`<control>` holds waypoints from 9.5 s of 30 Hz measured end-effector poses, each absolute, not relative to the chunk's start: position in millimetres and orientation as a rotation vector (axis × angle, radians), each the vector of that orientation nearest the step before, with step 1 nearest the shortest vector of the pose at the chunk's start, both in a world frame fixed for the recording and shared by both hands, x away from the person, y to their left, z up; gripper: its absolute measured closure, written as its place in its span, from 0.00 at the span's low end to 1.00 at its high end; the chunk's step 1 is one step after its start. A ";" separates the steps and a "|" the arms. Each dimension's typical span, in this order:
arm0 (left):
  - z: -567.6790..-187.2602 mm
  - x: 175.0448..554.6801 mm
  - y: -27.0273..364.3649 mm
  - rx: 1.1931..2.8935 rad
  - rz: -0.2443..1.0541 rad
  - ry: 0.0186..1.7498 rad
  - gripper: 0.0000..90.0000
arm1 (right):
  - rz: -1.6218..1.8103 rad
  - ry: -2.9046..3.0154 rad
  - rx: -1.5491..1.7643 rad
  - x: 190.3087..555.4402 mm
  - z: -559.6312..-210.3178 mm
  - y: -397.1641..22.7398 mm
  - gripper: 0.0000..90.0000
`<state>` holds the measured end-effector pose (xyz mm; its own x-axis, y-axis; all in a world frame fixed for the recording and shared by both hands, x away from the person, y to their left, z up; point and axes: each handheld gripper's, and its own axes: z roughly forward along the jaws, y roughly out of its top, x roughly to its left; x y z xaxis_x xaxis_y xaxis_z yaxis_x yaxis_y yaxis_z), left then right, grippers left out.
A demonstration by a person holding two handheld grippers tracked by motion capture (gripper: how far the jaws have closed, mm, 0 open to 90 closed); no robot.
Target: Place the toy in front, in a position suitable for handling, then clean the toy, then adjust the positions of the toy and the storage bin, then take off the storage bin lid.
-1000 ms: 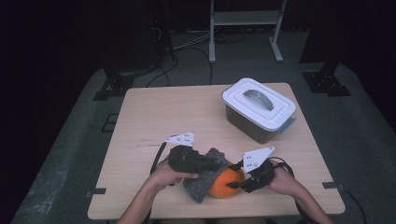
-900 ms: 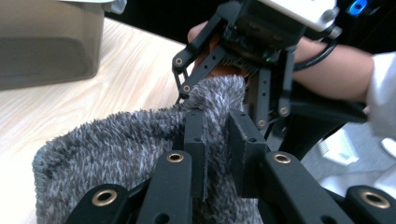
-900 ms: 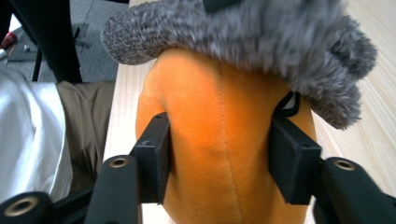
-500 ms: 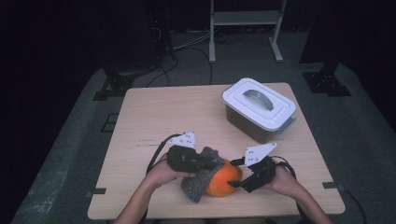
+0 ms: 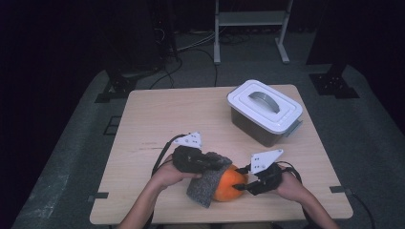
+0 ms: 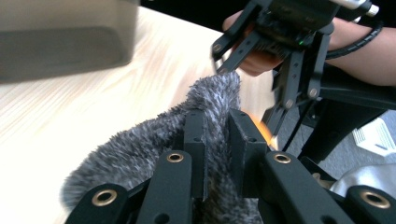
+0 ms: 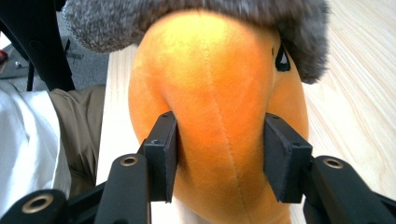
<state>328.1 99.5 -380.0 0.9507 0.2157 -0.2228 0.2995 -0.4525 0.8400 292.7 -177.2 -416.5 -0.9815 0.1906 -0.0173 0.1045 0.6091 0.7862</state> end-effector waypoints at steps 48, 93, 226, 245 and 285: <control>-386.6 302.2 306.4 2.073 0.194 0.810 0.86 | 1.459 2.695 0.449 306.6 -425.3 -201.5 0.55; -438.1 306.0 235.1 2.111 0.210 0.761 0.46 | 1.291 2.572 0.698 309.4 -400.2 -199.7 0.57; -440.6 310.0 230.3 2.069 0.183 0.769 0.21 | 1.500 2.604 0.647 313.2 -389.5 -201.6 0.41; -442.3 310.9 230.7 2.084 0.203 0.764 0.18 | 1.371 2.494 0.787 366.4 -356.1 -244.8 0.32; -432.0 309.3 236.2 1.992 0.283 0.753 0.09 | 1.348 2.458 0.738 400.6 -321.1 -243.7 0.30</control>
